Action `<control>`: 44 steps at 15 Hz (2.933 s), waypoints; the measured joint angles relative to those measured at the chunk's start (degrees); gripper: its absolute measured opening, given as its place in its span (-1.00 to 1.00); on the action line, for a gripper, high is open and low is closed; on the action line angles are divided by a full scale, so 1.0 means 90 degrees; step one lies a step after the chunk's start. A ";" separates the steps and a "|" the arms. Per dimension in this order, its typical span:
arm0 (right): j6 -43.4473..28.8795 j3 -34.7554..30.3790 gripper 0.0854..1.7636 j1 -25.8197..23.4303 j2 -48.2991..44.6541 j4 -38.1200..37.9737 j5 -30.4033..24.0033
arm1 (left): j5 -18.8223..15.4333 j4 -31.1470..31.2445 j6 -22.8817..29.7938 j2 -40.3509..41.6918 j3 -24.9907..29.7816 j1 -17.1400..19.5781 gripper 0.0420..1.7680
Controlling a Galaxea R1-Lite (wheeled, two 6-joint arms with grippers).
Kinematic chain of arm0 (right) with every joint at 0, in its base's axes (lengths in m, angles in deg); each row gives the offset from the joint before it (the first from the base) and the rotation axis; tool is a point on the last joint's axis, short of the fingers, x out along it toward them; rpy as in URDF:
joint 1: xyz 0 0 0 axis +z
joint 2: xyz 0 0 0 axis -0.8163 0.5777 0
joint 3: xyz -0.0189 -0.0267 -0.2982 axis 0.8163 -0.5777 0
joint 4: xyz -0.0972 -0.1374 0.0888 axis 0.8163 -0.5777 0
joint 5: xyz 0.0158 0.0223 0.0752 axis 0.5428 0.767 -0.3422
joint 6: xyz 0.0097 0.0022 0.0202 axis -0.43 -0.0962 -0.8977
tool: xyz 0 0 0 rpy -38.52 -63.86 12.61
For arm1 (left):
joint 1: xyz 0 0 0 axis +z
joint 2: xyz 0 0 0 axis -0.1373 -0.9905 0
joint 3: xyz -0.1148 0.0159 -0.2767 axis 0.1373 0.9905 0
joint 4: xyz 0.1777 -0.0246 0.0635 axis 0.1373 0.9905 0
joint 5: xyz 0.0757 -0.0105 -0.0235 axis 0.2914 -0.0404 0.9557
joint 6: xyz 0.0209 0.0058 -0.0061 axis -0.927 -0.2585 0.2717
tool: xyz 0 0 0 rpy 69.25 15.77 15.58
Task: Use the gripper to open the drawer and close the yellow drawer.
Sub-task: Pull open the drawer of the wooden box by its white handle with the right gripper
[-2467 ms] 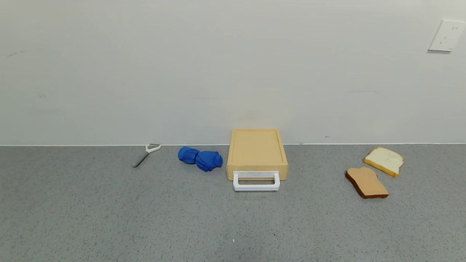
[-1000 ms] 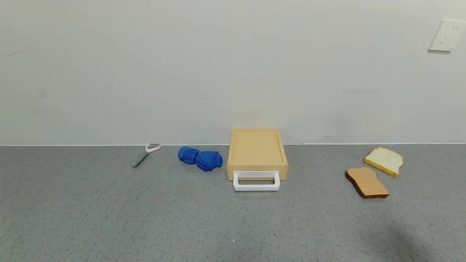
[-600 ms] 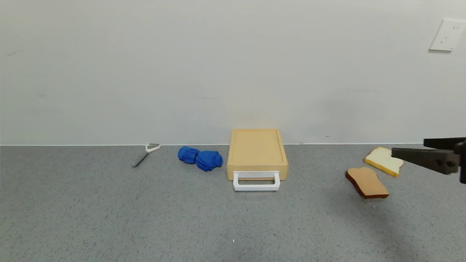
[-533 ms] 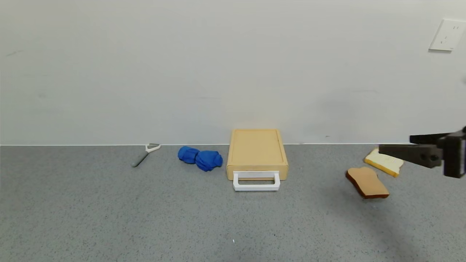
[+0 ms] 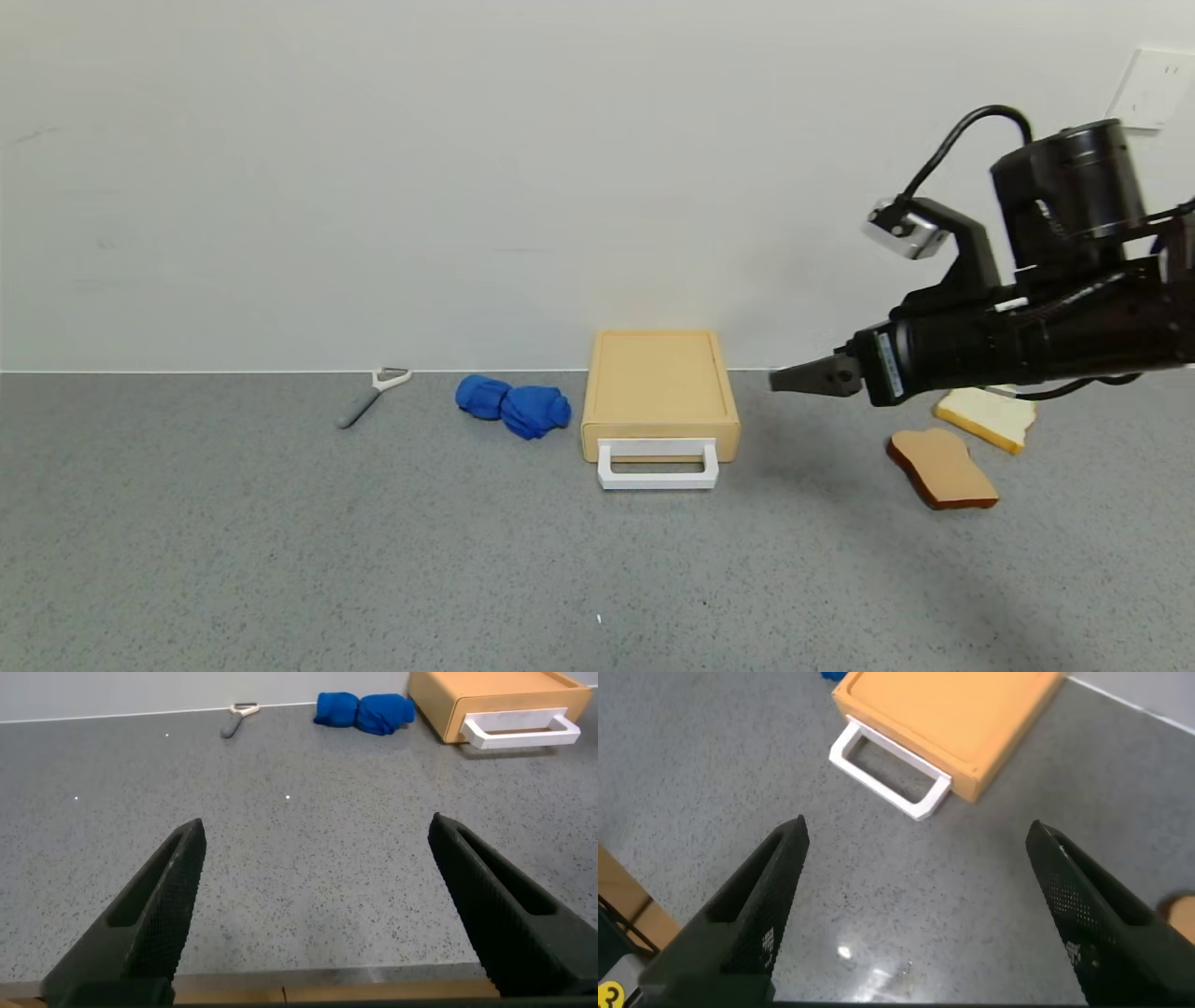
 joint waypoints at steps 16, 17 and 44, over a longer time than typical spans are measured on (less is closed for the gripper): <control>0.0016 0.2171 0.94 0.1010 0.3151 -0.0248 0.0058 | -0.0003 0.0000 0.0000 0.0000 0.0000 0.0000 0.94; 0.0138 0.2189 0.94 0.1020 0.3233 -0.0253 0.0056 | -0.0003 0.0000 0.0000 0.0000 0.0000 0.0000 0.94; 0.1109 0.3454 0.94 0.1164 0.4529 -0.1178 0.0077 | 0.0000 0.0000 0.0000 0.0000 0.0000 0.0000 0.94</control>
